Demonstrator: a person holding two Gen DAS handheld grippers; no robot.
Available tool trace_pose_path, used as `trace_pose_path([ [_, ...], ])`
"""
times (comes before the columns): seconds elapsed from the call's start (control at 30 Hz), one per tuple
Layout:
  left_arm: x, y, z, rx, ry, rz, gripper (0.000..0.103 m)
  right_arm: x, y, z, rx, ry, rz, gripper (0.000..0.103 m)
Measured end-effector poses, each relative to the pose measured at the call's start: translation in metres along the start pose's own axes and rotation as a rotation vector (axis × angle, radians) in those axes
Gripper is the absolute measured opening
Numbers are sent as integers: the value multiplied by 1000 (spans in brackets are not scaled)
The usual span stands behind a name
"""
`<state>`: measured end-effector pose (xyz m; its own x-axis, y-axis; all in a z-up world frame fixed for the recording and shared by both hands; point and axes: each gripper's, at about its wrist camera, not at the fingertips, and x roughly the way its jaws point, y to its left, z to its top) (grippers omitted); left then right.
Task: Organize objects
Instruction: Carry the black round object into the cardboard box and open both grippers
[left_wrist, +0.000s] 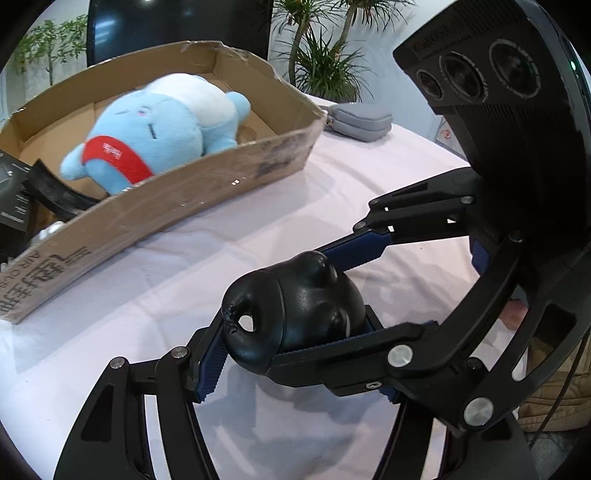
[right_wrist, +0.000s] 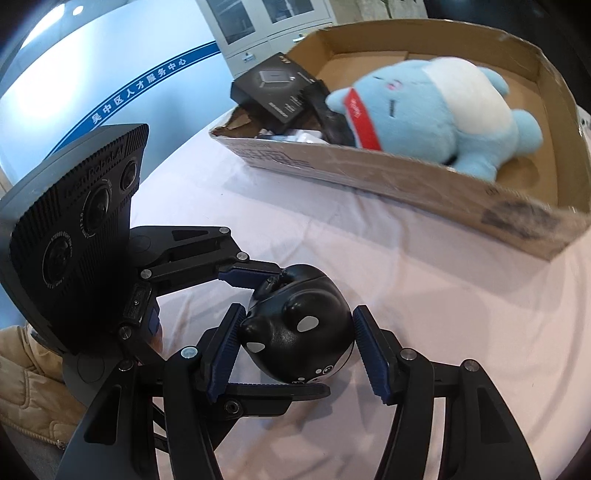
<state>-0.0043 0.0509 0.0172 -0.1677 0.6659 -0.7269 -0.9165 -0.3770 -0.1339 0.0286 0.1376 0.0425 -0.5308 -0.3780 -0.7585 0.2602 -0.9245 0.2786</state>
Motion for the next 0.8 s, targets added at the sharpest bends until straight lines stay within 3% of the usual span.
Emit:
trace_pose_path([
  [0.17, -15, 14, 16, 30, -30, 36, 65, -4, 9, 24, -50, 6, -4, 58],
  [0.33, -52, 58, 82, 39, -134, 164, 66, -27, 17, 105, -145, -91, -28, 59],
  [0.4, -65, 84, 113, 16, -207, 249, 81, -36, 12, 143, -150, -156, -16, 60],
  [0.43, -73, 101, 124, -39, -245, 342, 100, -43, 6, 161, -136, -224, -62, 69],
  [0.47, -80, 116, 129, -108, -268, 416, 102, -50, 1, 169, -105, -274, -123, 77],
  [0.5, -88, 129, 128, -178, -278, 447, 102, -59, -5, 173, -60, -323, -185, 78],
  [0.6, -100, 145, 96, -286, -306, 378, 102, -75, -16, 150, 3, -380, -162, 87],
  [0.67, -87, 134, 75, -300, -264, 404, 102, -70, -16, 120, 20, -344, -198, 99],
  [0.8, -50, 105, 28, -388, -114, 388, 102, -44, -5, 61, 9, -213, -254, 100],
])
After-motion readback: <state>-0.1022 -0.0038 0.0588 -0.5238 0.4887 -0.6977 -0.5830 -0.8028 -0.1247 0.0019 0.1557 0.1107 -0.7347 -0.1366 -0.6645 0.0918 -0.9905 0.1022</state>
